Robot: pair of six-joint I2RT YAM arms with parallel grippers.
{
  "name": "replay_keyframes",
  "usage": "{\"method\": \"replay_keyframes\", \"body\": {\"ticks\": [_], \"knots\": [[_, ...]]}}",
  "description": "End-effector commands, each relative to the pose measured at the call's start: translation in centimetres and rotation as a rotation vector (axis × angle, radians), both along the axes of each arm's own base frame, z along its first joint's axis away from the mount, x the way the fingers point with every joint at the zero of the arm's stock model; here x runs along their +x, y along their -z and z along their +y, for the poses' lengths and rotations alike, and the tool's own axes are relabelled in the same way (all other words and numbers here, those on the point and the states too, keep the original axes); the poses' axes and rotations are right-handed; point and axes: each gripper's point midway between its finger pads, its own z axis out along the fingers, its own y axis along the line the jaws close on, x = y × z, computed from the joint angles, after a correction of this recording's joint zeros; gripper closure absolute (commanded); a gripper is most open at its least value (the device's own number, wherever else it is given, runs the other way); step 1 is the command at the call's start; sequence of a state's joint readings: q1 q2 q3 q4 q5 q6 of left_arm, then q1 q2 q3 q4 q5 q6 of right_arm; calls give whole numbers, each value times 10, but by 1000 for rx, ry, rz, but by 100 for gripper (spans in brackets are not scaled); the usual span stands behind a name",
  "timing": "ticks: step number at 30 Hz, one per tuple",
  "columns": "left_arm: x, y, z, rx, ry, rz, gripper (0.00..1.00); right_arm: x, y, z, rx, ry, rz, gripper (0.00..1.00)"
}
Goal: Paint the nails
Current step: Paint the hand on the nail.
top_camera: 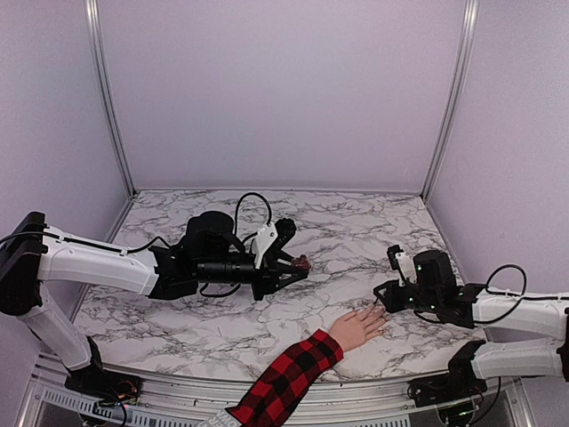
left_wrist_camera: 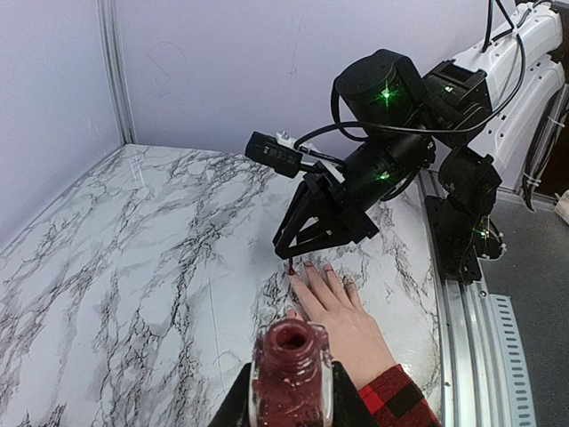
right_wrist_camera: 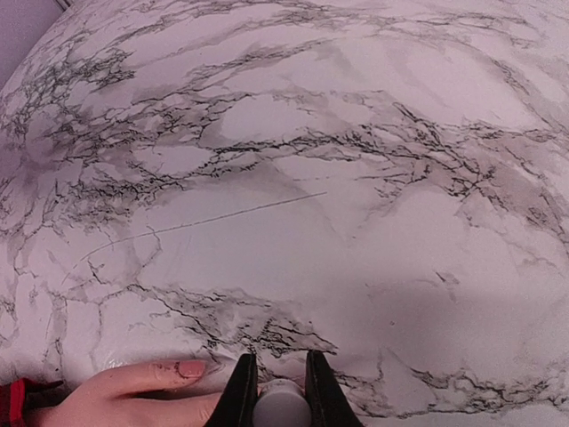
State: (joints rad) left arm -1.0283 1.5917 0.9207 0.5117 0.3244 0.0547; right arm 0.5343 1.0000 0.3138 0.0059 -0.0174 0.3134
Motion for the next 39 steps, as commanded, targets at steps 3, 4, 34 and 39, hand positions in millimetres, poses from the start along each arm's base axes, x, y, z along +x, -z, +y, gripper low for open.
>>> {"method": "replay_keyframes", "body": {"ticks": [3, 4, 34, 39], "knots": [[4, -19, -7, -51, 11, -29, 100, 8, -10, 0, 12, 23, -17, 100], [4, -19, -7, -53, 11, -29, 100, 10, -9, -3, 0, 42, -22, 100], [4, -20, -9, -54, 18, -29, 100, 16, -2, -15, -54, 117, 6, 100], [4, -18, -9, -53, 18, -26, 100, 16, -2, -17, -58, 128, 2, 100]]}}
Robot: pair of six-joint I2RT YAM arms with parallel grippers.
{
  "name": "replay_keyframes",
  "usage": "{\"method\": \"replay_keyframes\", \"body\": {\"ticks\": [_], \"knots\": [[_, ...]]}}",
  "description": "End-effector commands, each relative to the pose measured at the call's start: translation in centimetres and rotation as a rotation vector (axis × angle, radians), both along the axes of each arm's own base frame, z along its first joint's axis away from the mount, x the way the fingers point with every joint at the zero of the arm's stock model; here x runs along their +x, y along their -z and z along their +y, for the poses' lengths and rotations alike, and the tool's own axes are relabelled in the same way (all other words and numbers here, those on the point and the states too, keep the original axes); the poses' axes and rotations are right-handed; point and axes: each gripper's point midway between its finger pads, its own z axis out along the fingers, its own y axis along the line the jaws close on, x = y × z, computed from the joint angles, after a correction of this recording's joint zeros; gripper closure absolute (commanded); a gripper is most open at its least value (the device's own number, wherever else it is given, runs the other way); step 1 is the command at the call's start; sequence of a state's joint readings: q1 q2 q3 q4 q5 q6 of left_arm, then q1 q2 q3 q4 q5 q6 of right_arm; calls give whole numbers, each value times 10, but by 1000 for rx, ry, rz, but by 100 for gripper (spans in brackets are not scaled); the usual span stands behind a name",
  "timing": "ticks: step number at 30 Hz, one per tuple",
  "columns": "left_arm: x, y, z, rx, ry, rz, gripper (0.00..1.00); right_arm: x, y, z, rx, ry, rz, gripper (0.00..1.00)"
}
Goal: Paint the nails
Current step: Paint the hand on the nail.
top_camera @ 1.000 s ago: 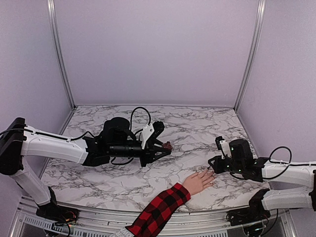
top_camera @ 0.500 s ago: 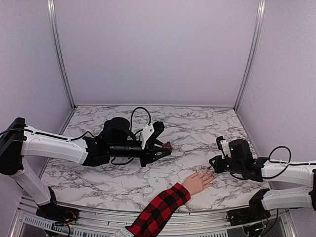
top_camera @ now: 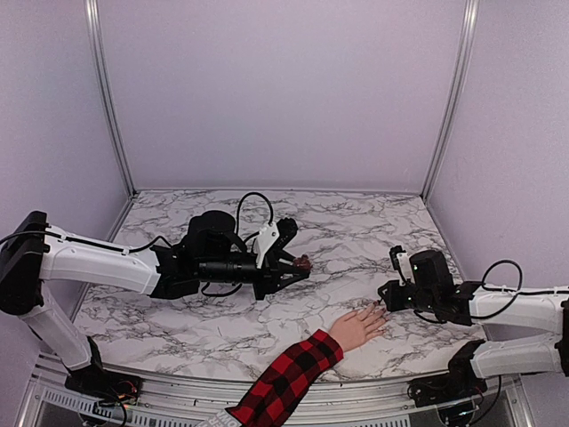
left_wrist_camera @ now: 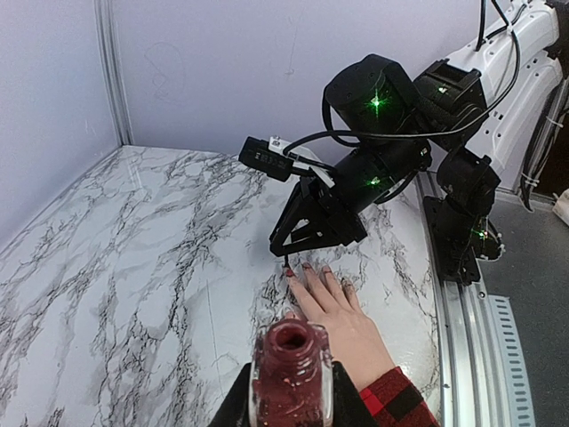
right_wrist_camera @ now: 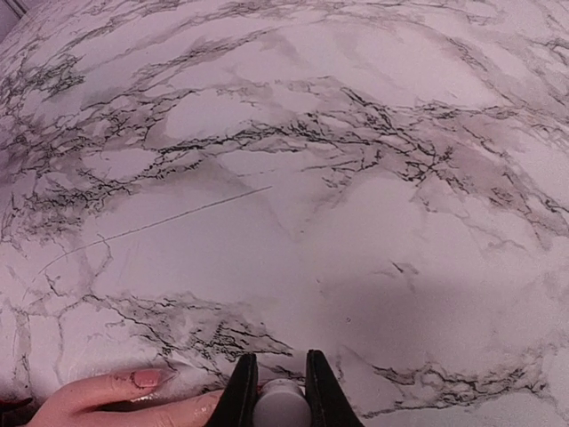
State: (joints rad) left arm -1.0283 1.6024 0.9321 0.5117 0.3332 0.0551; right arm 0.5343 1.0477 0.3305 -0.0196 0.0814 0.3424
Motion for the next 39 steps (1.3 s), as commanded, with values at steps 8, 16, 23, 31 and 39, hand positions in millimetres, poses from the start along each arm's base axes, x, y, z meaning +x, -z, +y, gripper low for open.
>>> {"method": "replay_keyframes", "body": {"ticks": [8, 16, 23, 31, 39], "knots": [[5, -19, -6, -52, 9, -26, 100, 12, -14, -7, -1, 68, -33, 100], [3, -18, -6, -51, 13, -23, 100, 8, -28, -6, 28, 48, -92, 100], [3, -16, -5, -48, 11, -17, 100, -1, -43, 0, 88, -10, -155, 100], [3, -17, -5, -51, 11, -19, 100, -4, -34, 10, 87, -70, -108, 100], [3, -17, -5, -50, 11, -18, 100, -8, -30, 17, 103, -106, -82, 100]]}}
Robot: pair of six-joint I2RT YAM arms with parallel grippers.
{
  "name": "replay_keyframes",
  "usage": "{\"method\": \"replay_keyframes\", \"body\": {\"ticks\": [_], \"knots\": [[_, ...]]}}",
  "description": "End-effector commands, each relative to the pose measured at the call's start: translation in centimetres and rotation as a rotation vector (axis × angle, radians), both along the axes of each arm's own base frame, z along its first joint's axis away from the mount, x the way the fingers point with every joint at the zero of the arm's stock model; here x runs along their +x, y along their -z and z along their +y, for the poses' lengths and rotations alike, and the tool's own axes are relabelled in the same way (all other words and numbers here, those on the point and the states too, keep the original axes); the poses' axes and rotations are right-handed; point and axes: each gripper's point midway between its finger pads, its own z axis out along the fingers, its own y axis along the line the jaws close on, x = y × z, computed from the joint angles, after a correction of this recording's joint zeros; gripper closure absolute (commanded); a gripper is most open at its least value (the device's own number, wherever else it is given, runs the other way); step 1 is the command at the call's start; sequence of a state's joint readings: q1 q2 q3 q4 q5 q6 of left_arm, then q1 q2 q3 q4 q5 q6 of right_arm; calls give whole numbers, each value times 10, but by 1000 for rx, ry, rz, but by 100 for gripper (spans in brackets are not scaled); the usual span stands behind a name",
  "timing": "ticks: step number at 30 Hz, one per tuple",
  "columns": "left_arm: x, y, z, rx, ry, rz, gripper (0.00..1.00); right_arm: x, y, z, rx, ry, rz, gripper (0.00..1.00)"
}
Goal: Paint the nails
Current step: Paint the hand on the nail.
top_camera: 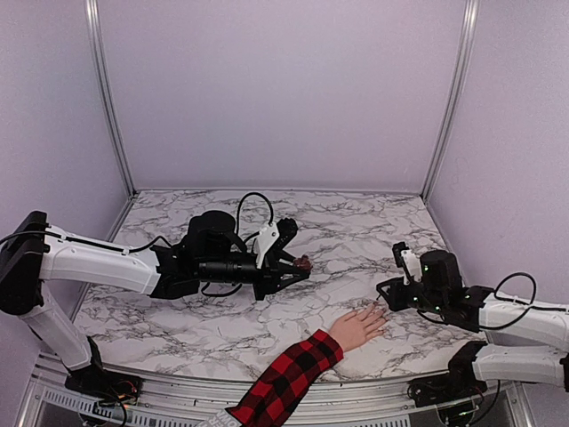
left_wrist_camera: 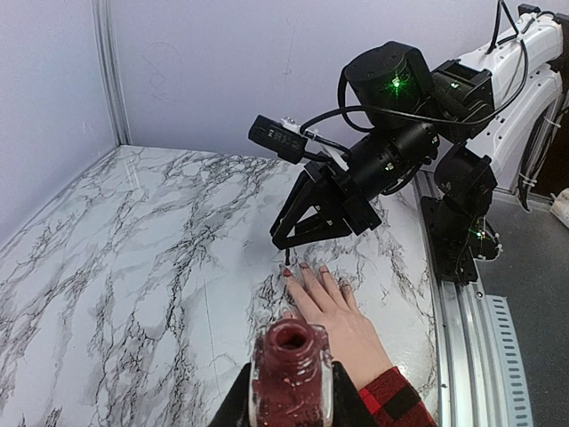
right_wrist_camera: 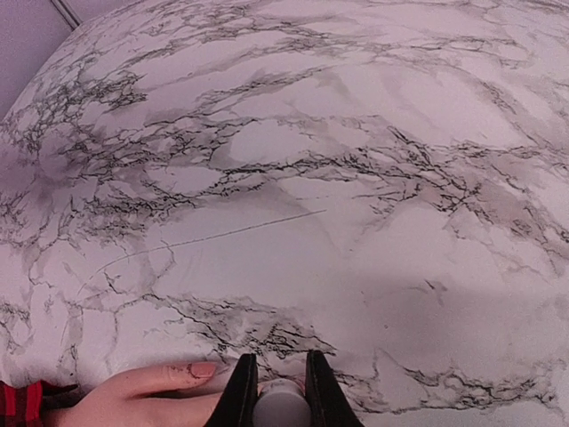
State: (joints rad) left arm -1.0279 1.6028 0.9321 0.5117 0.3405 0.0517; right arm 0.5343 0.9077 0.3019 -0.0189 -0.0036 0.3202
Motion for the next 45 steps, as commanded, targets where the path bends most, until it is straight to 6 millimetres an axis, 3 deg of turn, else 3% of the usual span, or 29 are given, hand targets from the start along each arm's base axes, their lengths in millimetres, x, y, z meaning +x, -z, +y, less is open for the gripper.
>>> {"method": "replay_keyframes", "body": {"ticks": [1, 17, 45], "knots": [[4, -17, -5, -49, 6, -22, 100, 1, -4, 5, 15, -29, -3, 100], [5, -18, -4, -49, -1, -26, 100, 4, 8, 2, -15, 0, 47, 100], [5, -16, -4, -47, 1, -23, 100, 12, 6, -11, -45, 89, 21, 100]]}}
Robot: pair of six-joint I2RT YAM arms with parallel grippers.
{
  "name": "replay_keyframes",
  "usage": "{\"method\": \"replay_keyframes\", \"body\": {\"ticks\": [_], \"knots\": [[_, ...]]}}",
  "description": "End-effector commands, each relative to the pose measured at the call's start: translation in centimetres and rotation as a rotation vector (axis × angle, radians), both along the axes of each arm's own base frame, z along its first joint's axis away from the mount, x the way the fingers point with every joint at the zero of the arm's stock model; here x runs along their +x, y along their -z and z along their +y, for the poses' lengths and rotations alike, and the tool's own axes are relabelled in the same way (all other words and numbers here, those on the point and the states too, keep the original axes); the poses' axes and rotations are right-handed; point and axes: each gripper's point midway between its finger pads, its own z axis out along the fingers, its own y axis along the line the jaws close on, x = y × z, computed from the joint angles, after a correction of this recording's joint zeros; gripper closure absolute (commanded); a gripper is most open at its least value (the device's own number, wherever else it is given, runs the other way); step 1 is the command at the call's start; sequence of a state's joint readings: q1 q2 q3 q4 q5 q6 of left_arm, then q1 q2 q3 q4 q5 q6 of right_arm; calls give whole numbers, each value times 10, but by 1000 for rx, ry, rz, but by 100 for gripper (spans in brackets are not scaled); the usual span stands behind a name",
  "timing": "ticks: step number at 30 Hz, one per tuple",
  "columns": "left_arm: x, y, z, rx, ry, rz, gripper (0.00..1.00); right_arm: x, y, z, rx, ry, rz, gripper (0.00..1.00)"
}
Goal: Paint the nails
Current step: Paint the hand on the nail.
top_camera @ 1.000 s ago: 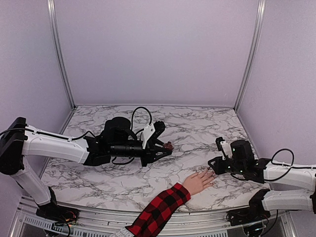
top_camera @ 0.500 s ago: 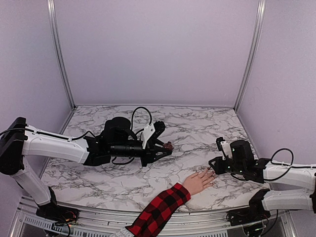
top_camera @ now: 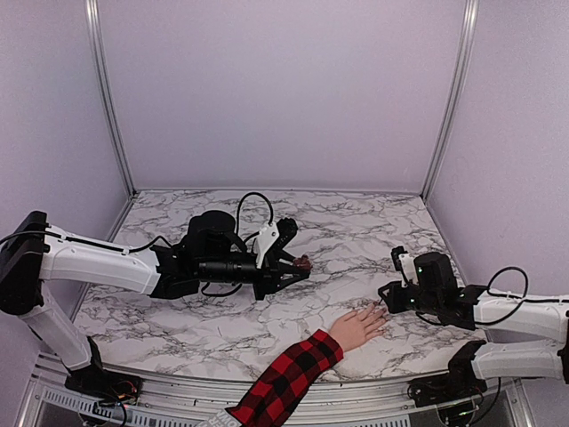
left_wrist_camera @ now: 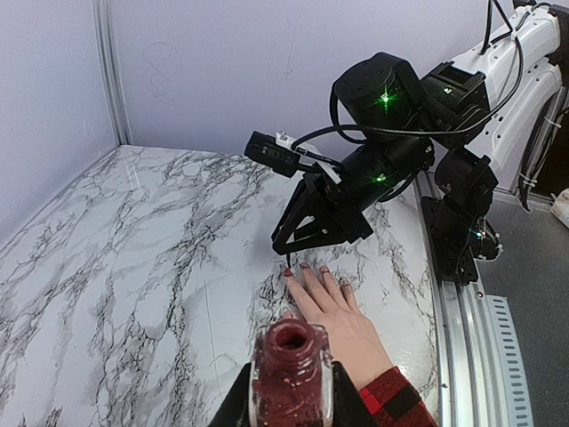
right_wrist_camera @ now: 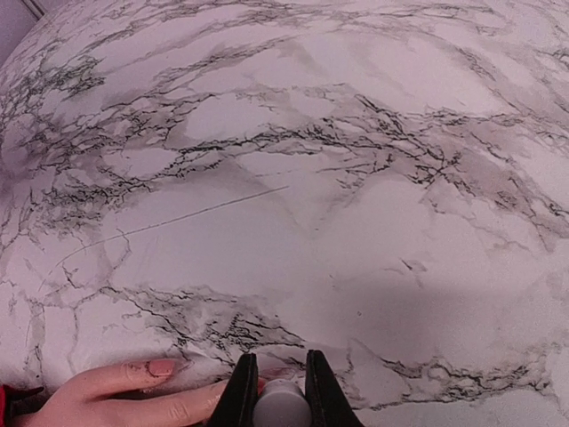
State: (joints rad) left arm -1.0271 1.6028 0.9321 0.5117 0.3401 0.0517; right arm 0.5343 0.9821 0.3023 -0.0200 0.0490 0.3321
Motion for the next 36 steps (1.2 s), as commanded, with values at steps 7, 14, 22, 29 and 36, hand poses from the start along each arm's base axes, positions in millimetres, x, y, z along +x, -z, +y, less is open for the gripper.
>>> {"method": "replay_keyframes", "body": {"ticks": [7, 14, 22, 29, 36], "knots": [[4, -17, -5, -48, 2, -24, 100, 12, -14, -5, 5, 61, -34, 100], [4, -16, -4, -48, 2, -24, 100, 10, -19, -5, 16, 55, -54, 100], [4, -17, -5, -50, 4, -25, 100, -1, -24, 11, 65, -64, -67, 100], [4, -19, -6, -52, 5, -27, 100, 4, -25, 16, 71, -77, -70, 100], [5, -18, -5, -51, 5, -28, 100, 7, -18, 15, 48, -61, -39, 100]]}}
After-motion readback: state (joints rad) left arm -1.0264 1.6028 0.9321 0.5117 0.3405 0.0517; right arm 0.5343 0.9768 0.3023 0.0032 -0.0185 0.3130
